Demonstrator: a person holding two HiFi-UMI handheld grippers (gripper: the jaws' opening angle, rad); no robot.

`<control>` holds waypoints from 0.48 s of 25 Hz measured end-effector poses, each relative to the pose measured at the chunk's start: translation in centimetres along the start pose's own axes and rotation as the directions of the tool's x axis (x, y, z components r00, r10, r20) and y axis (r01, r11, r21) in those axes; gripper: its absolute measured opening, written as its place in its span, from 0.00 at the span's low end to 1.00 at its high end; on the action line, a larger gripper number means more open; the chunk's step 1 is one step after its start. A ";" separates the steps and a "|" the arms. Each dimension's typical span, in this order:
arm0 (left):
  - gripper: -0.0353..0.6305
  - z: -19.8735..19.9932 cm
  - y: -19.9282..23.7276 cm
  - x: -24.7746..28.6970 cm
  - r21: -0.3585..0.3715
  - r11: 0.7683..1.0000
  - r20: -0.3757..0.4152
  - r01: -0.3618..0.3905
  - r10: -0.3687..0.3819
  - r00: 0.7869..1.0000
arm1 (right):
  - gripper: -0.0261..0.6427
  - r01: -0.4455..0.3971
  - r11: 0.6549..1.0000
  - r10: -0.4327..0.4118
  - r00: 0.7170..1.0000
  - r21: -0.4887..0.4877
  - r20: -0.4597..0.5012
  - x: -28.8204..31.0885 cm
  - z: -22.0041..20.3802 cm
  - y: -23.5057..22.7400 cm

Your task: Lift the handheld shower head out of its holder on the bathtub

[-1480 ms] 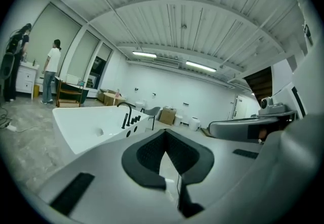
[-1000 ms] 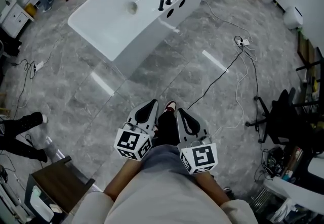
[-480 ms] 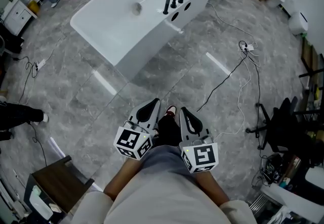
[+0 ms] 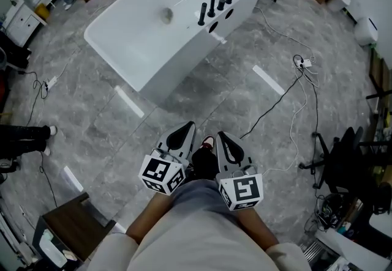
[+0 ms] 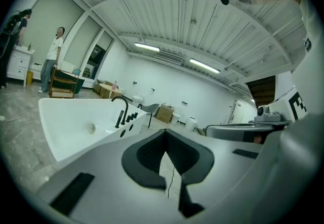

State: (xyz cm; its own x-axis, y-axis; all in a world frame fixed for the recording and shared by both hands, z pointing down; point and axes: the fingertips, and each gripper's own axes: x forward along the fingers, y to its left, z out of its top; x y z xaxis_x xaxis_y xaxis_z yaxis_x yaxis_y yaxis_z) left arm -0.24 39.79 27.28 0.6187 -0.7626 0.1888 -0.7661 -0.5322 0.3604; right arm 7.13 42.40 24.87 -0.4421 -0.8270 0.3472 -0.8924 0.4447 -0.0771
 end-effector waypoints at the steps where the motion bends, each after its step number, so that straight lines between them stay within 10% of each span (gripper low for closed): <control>1: 0.06 0.3 0.2 0.6 0.000 1.000 -0.001 0.001 -0.001 1.000 | 0.07 -0.003 1.000 0.003 1.000 -0.001 0.001 0.5 0.3 -0.3; 12: 0.06 2.0 0.7 7.8 0.004 1.000 -0.007 0.019 -0.019 1.000 | 0.07 -0.021 1.000 0.021 1.000 0.010 0.001 4.4 1.8 -5.9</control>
State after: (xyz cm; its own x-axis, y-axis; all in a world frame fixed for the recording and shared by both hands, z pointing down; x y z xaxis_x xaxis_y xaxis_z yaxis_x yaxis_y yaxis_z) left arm 3.72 32.71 27.14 0.6346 -0.7497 0.1879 -0.7547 -0.5486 0.3600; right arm 10.26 35.54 25.18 -0.4607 -0.8179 0.3446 -0.8838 0.4584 -0.0936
